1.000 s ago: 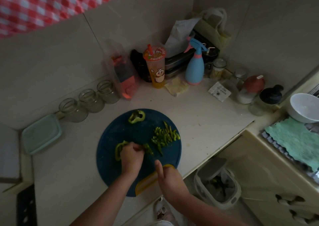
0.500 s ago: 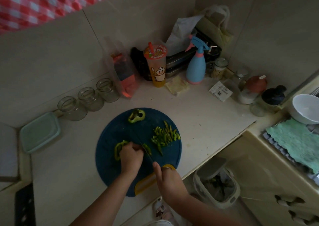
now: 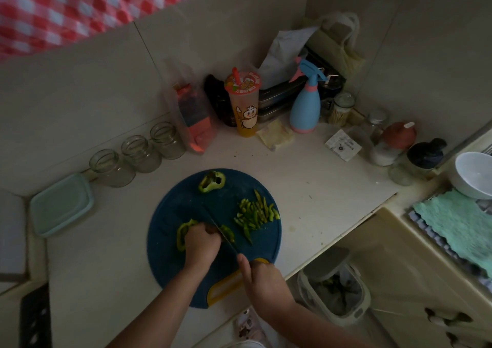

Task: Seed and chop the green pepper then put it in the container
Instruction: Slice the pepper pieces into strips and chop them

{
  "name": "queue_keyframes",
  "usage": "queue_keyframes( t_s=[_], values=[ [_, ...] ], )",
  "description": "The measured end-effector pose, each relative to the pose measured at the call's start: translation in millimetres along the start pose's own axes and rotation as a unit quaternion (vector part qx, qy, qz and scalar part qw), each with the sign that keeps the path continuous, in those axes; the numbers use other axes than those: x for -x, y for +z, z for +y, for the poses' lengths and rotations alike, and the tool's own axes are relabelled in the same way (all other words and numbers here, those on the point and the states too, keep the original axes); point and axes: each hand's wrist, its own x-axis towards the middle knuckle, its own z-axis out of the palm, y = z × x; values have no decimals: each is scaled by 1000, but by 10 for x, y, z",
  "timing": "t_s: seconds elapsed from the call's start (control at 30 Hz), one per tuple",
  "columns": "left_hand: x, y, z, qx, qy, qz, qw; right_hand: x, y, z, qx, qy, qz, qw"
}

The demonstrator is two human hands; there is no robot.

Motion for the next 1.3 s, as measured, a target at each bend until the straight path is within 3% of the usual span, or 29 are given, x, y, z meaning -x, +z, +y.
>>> queue_keyframes(
  t_s=[0.47, 1.3],
  values=[
    [35, -22, 45, -34, 19, 8, 999, -38, -43, -57, 53, 4, -11, 999],
    [-67, -3, 12, -44, 31, -10, 999, -199, -23, -101, 29, 57, -36, 997]
  ],
)
